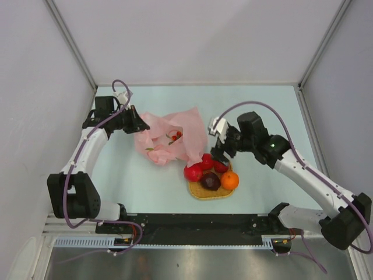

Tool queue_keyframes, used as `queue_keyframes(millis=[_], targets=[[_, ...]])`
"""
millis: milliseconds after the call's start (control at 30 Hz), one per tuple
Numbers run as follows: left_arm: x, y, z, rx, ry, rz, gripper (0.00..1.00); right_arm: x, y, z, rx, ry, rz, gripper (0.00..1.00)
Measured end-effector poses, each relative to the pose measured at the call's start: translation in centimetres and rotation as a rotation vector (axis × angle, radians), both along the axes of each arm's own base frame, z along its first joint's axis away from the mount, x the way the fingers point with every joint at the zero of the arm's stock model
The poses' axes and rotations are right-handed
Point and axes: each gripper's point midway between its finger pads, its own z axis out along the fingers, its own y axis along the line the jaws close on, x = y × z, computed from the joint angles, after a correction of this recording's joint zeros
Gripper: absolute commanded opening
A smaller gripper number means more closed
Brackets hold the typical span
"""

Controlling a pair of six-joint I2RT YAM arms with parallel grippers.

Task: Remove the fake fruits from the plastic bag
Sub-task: Place the fake fruit on the plate, then adjust the plastic bag at the center of the board.

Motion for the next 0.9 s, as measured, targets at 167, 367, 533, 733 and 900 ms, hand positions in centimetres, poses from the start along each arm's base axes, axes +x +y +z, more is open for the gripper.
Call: queue_keyframes(millis=[167, 367, 533, 733, 900], targets=[[-0.3, -0.1, 0.8, -0.006, -0.023, -0.008, 0.0, 3.2, 8.7, 7.4, 0.194, -0.139, 0.087, 0.71], [-0.5, -0.3, 2.2, -0.013, -0.052, -0.017, 0.0, 4.2, 16.8, 7.9, 0.262, -0.175, 0.203, 0.65], [-1.3, -0.3, 4.5, -0.002, -0.117, -0.028, 0.0, 8.0, 20.2, 0.2, 0.159, -0.138, 0.151, 0.74], [1.0, 0.6, 11.9, 0.048, -0.312, -0.035, 0.0, 20.3, 23.1, -9.1, 0.009, -0.183, -0.062, 0.77], [4.3, 2.9, 21.3, 0.084, -0.538, 0.013, 0.0, 29.3, 26.0, -3.3, 0.12, -0.315, -0.187, 0.78]])
